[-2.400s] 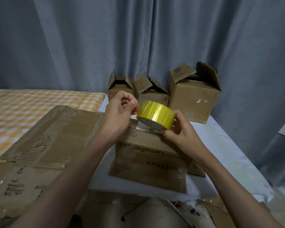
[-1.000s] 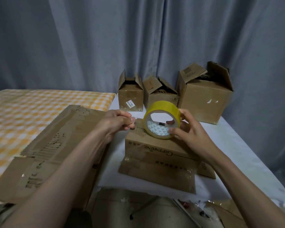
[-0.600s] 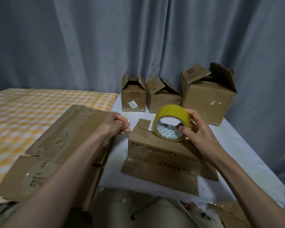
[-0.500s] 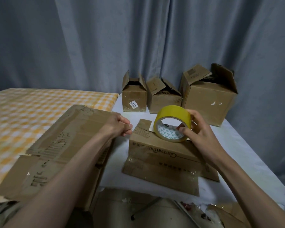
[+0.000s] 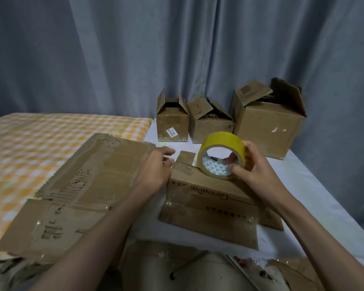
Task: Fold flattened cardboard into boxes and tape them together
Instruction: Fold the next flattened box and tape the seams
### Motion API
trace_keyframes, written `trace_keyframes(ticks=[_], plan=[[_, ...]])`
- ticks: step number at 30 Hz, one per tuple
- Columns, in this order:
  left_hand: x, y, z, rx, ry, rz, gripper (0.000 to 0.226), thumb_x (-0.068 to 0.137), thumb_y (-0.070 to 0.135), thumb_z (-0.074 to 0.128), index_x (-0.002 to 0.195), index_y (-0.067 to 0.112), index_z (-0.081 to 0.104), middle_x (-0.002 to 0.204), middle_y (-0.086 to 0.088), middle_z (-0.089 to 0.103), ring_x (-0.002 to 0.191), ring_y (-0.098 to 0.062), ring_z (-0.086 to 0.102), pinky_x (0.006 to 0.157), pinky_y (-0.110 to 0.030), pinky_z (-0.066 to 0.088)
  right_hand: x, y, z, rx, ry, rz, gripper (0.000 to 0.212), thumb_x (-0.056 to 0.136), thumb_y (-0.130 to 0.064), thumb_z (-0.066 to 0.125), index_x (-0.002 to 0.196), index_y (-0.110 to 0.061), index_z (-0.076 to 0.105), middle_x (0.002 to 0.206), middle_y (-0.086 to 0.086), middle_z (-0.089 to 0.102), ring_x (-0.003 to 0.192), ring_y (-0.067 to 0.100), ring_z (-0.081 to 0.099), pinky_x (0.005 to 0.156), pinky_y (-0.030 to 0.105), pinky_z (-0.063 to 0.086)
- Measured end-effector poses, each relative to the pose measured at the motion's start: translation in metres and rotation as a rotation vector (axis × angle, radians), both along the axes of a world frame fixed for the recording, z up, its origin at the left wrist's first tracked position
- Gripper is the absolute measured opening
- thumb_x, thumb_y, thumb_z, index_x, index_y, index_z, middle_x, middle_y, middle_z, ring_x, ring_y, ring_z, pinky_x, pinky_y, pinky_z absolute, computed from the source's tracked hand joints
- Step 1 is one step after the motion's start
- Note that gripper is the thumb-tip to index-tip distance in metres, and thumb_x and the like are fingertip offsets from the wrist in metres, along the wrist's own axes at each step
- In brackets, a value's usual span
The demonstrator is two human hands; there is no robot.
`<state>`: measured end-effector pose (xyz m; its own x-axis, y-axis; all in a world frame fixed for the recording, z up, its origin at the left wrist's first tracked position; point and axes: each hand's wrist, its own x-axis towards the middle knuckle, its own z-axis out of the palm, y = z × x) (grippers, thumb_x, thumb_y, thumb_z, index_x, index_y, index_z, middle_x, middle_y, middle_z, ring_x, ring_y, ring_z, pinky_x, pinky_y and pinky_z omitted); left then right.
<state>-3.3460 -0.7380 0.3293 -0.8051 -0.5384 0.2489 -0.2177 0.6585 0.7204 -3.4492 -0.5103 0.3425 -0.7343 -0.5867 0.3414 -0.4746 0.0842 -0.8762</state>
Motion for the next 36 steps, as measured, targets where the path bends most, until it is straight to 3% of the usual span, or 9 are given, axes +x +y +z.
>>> trace_keyframes(ticks=[4, 6, 9, 13, 15, 20, 25, 31, 36], plan=[[0.011, 0.019, -0.006, -0.166, -0.019, -0.286, 0.059, 0.1, 0.046, 0.045, 0.153, 0.022, 0.033, 0.157, 0.006, 0.035, 0.142, -0.012, 0.033, 0.112, -0.025, 0.024, 0.0, -0.001, 0.0, -0.02, -0.037, -0.003, 0.03, 0.089, 0.004, 0.066, 0.115, -0.006, 0.055, 0.1, 0.001, 0.071, 0.092, 0.001, 0.069, 0.08, 0.016, 0.053], [0.014, 0.021, -0.014, -0.285, -0.085, -0.323, 0.067, 0.1, 0.054, 0.039, 0.157, 0.025, 0.02, 0.162, 0.01, 0.02, 0.147, -0.006, 0.019, 0.117, -0.027, 0.019, 0.001, 0.0, 0.002, -0.078, -0.046, 0.001, 0.028, 0.091, 0.0, 0.065, 0.116, -0.007, 0.056, 0.104, 0.009, 0.072, 0.098, 0.01, 0.07, 0.084, 0.022, 0.056], [0.015, 0.02, -0.019, -0.451, -0.111, -0.348, 0.062, 0.103, 0.052, 0.028, 0.158, 0.025, 0.016, 0.164, 0.011, 0.012, 0.149, -0.001, 0.006, 0.123, -0.03, 0.011, 0.003, -0.001, 0.004, -0.058, 0.007, 0.007, 0.034, 0.092, -0.009, 0.068, 0.122, -0.021, 0.059, 0.112, 0.003, 0.069, 0.106, 0.019, 0.066, 0.09, 0.033, 0.056], [0.012, 0.017, -0.017, -0.66, -0.18, -0.353, 0.06, 0.104, 0.049, 0.017, 0.158, 0.021, 0.015, 0.165, 0.007, 0.008, 0.15, -0.004, -0.003, 0.123, -0.03, -0.001, 0.003, -0.003, 0.006, -0.048, 0.023, 0.024, 0.042, 0.092, -0.017, 0.07, 0.124, -0.042, 0.057, 0.114, -0.016, 0.067, 0.108, 0.005, 0.063, 0.086, 0.021, 0.055], [0.011, 0.019, -0.015, -0.729, -0.174, -0.372, 0.057, 0.105, 0.044, 0.015, 0.157, 0.019, 0.016, 0.165, 0.005, 0.009, 0.151, -0.006, -0.003, 0.123, -0.032, 0.0, 0.002, -0.003, 0.004, 0.039, 0.04, 0.01, 0.042, 0.09, -0.016, 0.073, 0.121, -0.04, 0.055, 0.105, -0.016, 0.067, 0.099, 0.001, 0.064, 0.082, 0.016, 0.052], [0.012, 0.029, -0.017, -0.591, -0.062, -0.42, 0.048, 0.106, 0.039, 0.021, 0.149, 0.021, 0.033, 0.157, 0.003, 0.034, 0.146, -0.009, 0.025, 0.121, -0.032, 0.017, -0.001, -0.002, 0.001, 0.094, -0.009, -0.043, 0.033, 0.085, -0.005, 0.074, 0.11, -0.015, 0.055, 0.1, 0.004, 0.07, 0.098, 0.021, 0.065, 0.086, 0.028, 0.052], [0.013, 0.026, -0.024, -0.536, -0.08, -0.4, 0.061, 0.102, 0.052, 0.019, 0.158, 0.027, 0.014, 0.164, 0.012, 0.015, 0.149, -0.005, 0.013, 0.123, -0.027, 0.012, 0.004, 0.013, 0.008, 0.018, 0.108, -0.134, 0.033, 0.09, -0.003, 0.061, 0.118, -0.019, 0.06, 0.105, 0.003, 0.069, 0.102, 0.02, 0.064, 0.09, 0.038, 0.055], [0.014, 0.029, -0.02, -0.526, -0.072, -0.408, 0.058, 0.103, 0.049, 0.022, 0.157, 0.032, 0.011, 0.163, 0.016, 0.01, 0.149, -0.002, 0.007, 0.12, -0.021, 0.002, -0.001, 0.056, 0.023, -0.038, 0.162, -0.27, 0.053, 0.072, -0.009, 0.053, 0.116, -0.035, 0.066, 0.117, -0.014, 0.067, 0.109, 0.004, 0.06, 0.086, 0.021, 0.047], [0.016, 0.037, -0.014, -0.632, -0.168, -0.434, 0.057, 0.101, 0.056, 0.013, 0.154, 0.044, 0.0, 0.163, 0.019, -0.001, 0.151, -0.008, 0.0, 0.124, -0.032, 0.003, -0.009, 0.074, 0.013, -0.002, -0.005, -0.19, 0.035, 0.089, -0.002, 0.063, 0.104, -0.033, 0.06, 0.096, 0.002, 0.062, 0.082, 0.006, 0.059, 0.067, 0.024, 0.05]])
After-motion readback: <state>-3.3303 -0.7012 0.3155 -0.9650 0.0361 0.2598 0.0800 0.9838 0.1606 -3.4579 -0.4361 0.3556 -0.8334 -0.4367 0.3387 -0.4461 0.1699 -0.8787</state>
